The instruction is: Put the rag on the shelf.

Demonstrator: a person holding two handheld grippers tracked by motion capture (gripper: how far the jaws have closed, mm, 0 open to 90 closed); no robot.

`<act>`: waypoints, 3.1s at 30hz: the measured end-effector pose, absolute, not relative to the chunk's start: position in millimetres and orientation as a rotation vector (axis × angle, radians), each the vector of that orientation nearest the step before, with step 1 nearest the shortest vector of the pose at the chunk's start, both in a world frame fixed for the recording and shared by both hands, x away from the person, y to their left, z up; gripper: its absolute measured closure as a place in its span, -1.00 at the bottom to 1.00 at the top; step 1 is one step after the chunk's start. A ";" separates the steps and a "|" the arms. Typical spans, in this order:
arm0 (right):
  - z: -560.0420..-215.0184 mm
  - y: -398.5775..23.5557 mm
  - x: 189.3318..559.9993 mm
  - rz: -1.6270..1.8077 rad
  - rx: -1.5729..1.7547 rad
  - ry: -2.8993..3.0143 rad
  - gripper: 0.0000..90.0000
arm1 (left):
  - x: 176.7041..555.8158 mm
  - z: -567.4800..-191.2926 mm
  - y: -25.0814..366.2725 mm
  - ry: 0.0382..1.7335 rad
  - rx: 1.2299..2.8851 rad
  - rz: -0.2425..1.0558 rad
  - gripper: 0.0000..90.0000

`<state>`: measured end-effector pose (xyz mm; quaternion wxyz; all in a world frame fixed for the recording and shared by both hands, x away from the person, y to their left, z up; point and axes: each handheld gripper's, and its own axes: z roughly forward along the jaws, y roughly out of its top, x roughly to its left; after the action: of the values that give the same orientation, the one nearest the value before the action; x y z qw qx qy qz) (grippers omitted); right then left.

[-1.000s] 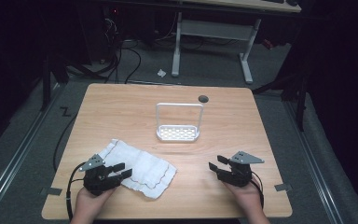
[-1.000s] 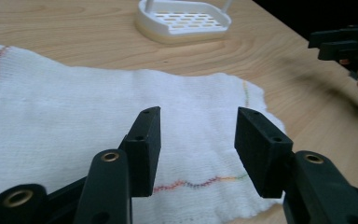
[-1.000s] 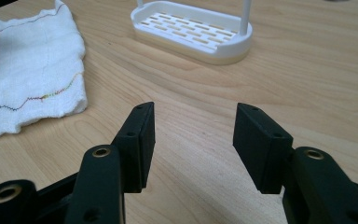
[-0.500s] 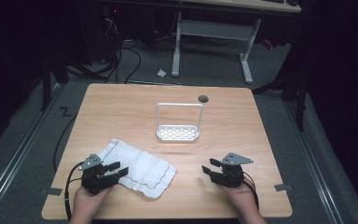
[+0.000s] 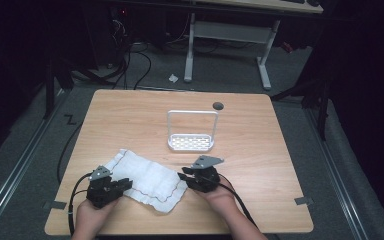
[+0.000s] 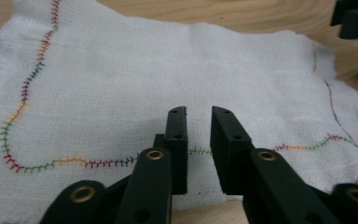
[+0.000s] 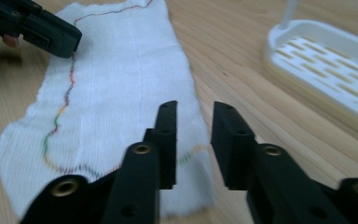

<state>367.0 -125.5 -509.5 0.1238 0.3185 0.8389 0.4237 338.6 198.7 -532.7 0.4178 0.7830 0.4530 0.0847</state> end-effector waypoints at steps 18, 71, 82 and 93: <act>-532.7 -136.5 324.0 1.153 0.898 2.569 0.96 | 356.0 -536.9 170.3 1.130 1.943 0.216 0.60; -533.9 -200.0 317.4 1.096 1.049 2.433 0.80 | 332.5 -535.2 68.3 0.789 2.114 0.092 0.52; -535.3 -219.8 307.5 1.099 1.091 2.390 0.80 | 323.3 -536.7 53.7 0.720 2.111 0.204 0.43; -534.7 -222.3 310.4 1.117 1.080 2.424 0.74 | 347.2 -527.0 88.2 0.846 2.001 0.305 0.05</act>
<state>310.4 -222.3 -534.7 0.1306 0.3720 0.8347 0.3845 347.2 88.2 -527.0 0.4564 0.8116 0.3431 0.1236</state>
